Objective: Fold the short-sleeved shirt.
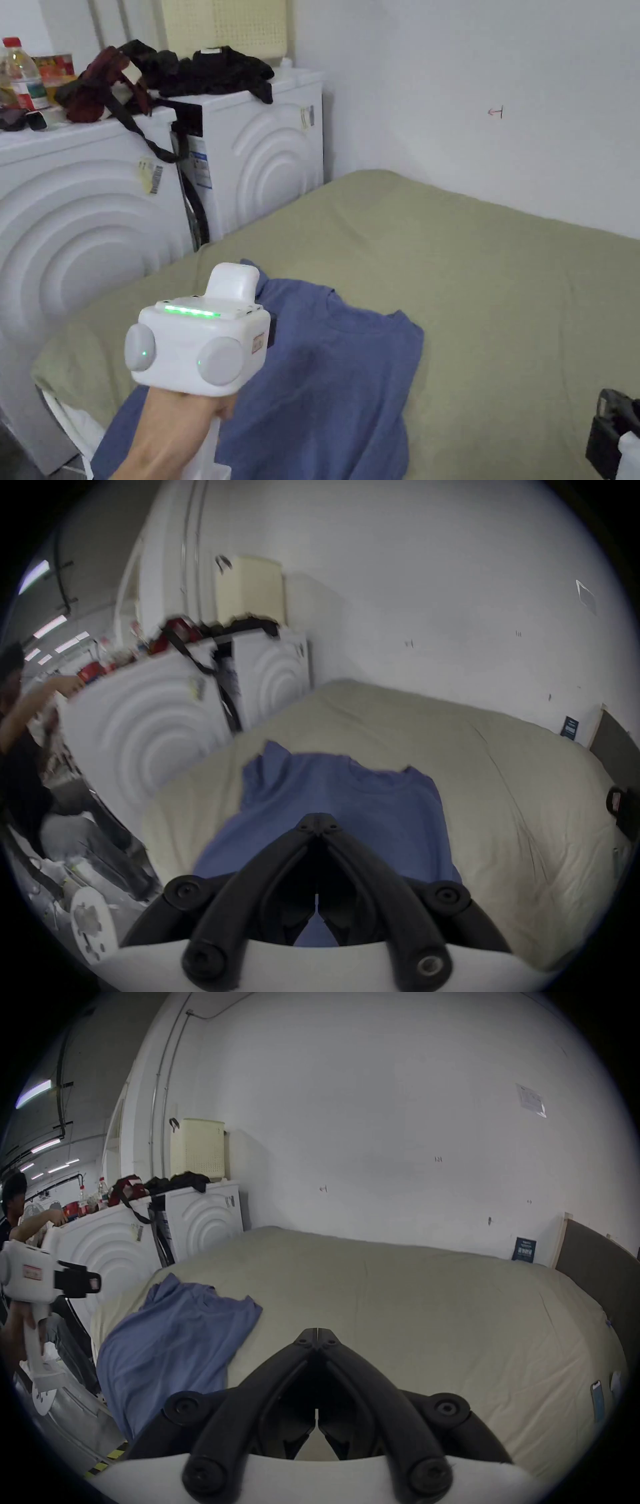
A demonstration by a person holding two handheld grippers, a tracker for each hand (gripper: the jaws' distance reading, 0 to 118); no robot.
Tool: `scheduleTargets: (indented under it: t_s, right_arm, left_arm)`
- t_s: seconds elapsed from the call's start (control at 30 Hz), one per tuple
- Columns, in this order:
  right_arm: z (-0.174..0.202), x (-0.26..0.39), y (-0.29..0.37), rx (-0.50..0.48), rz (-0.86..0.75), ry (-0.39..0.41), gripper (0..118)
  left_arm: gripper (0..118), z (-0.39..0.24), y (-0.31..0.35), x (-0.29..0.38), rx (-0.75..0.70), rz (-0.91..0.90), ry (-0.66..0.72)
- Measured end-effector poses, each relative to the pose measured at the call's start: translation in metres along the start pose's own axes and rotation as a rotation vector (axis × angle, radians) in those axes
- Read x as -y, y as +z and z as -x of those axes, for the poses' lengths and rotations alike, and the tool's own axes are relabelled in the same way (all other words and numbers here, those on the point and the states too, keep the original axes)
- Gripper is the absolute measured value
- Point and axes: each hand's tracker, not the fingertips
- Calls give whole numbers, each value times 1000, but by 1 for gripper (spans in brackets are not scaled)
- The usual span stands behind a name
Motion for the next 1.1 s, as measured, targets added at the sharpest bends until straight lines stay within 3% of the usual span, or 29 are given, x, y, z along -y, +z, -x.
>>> scheduleTargets:
  t_s: [0.07, 0.1, 0.13, 0.17, 0.2, 0.37, 0.43, 0.47, 0.53, 0.57, 0.6, 0.63, 0.83, 1.1]
  right_arm:
    - [-6, 11, -2, 9, 27, -5, 1]
    - [-8, 17, -3, 19, 42, -8, 1]
    - [-10, 22, -3, 25, 54, -9, 1]
    - [-14, 27, -4, 31, 69, -11, 1]
    - [-16, 33, -5, 37, 84, -14, 1]
    - [-29, 51, -8, 51, 157, 0, 1]
    - [-34, 54, -8, 61, 176, 18, 1]
    - [-38, 53, -6, 66, 183, 24, 1]
    - [-47, 51, 2, 65, 181, 20, 1]
    - [-51, 49, 7, 68, 181, 17, 1]
    - [-56, 47, 13, 72, 180, 19, 1]
    - [-61, 46, 19, 78, 175, 31, 1]
    - [-101, 44, 81, 157, 143, 51, 1]
    - [-158, 47, 151, 279, 97, -12, 1]
  left_arm:
    - [2, -10, -34, 3, 50, 94, -1]
    - [19, -15, -52, 5, 60, 143, -12]
    - [52, -21, -67, 7, 61, 177, -33]
    - [101, -26, -84, 9, 76, 224, -62]
    - [118, -27, -104, 10, 103, 288, -72]
    - [116, -47, -164, 28, 59, 412, -115]
    - [98, -56, -180, 40, 38, 474, -174]
    - [94, -52, -189, 43, 34, 468, -175]
    - [77, -49, -177, 39, 42, 427, -100]
    - [77, -49, -170, 36, 63, 422, -102]
    - [44, -46, -162, 32, 47, 394, -106]
    - [0, -45, -158, 31, -3, 361, -130]
    - [0, -42, -108, 6, 36, 308, -85]
    - [0, -183, -1, -55, 269, 127, -247]
